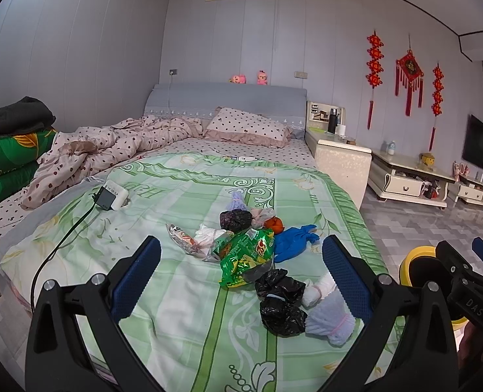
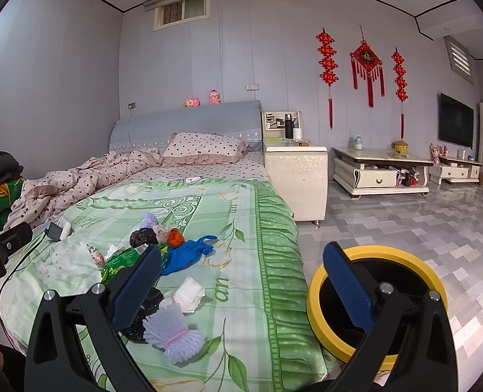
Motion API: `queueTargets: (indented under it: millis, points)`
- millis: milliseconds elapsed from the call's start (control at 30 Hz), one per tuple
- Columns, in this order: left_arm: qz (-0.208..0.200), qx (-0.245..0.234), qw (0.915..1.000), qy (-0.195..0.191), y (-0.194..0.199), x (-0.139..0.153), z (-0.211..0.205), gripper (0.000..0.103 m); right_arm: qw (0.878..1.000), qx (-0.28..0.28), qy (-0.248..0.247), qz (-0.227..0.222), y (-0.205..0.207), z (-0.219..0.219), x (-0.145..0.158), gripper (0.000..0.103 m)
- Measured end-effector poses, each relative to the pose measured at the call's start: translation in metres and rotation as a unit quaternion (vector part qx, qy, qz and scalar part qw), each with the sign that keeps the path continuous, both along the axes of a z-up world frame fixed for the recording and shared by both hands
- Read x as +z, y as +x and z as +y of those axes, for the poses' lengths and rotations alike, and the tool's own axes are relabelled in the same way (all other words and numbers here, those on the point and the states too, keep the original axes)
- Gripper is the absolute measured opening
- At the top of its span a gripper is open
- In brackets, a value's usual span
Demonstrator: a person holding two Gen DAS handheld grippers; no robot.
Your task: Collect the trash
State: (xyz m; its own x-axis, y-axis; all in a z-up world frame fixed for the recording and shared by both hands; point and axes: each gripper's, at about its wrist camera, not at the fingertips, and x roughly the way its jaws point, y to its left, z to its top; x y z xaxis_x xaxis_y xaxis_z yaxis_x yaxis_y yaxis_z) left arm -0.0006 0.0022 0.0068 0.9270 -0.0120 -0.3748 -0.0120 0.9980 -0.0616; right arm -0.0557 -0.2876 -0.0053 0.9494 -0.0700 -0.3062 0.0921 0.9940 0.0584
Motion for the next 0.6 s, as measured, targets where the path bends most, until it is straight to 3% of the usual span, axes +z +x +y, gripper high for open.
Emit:
queueTargets:
  millis: [600]
  points:
    - [0.001, -0.001, 1.0, -0.002, -0.0006, -0.0005, 0.0006, 0.095, 1.0, 0.0, 0.0, 0.001, -0.0002, -0.0008, -0.0006, 0.096]
